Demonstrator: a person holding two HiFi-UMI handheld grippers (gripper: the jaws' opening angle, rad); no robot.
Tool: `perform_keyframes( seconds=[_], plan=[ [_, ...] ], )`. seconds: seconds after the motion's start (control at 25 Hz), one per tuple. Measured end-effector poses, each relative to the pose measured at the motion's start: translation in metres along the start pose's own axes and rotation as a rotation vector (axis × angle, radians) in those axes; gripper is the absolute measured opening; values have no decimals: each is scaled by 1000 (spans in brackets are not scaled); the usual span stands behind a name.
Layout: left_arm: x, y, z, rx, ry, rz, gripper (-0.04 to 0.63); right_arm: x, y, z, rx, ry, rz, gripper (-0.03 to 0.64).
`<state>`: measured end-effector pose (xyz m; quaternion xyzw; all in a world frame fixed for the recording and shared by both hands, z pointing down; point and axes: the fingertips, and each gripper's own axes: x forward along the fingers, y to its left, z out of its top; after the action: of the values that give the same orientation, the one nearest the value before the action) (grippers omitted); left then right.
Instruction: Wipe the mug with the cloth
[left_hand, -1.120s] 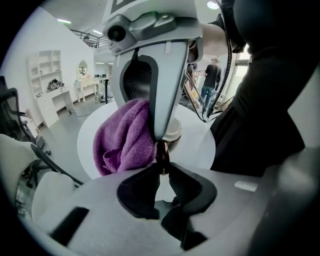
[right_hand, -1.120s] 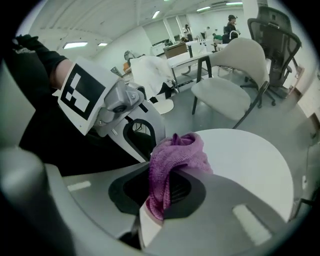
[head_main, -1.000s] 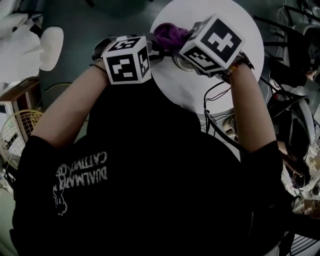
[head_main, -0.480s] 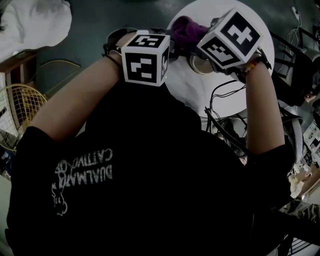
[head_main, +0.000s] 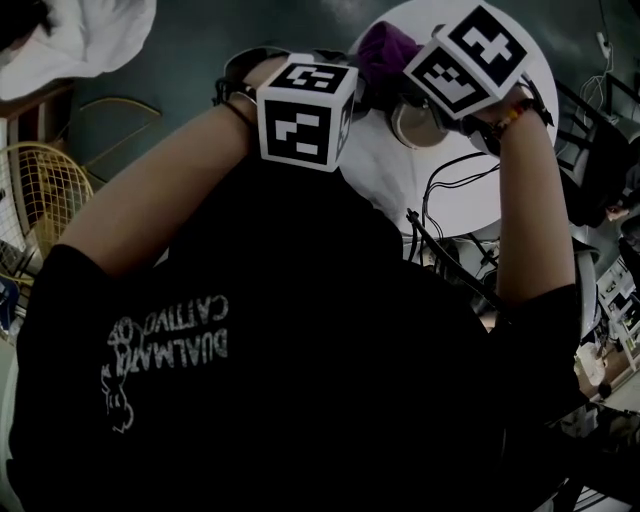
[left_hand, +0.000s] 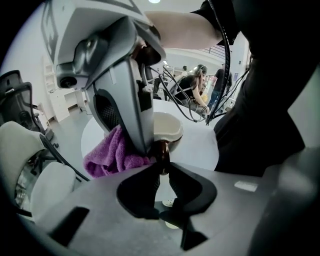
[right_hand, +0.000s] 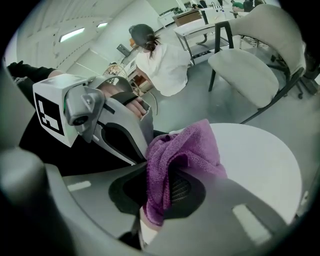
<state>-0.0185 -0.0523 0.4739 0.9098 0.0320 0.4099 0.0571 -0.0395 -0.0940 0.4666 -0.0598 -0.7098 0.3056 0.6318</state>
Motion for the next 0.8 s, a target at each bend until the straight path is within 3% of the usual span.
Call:
perform_keyframes(
  seconds=[0.28, 0.52, 0.8],
  plan=[
    [8, -7, 11, -29, 2, 30, 60, 1, -6, -20, 44, 0, -4, 46],
    [3, -7, 7, -49, 0, 41, 60, -1, -9, -4, 46, -119, 29, 46],
    [5, -7, 5, -52, 17, 44, 60, -12, -19, -13, 162, -194, 18, 46]
  ],
)
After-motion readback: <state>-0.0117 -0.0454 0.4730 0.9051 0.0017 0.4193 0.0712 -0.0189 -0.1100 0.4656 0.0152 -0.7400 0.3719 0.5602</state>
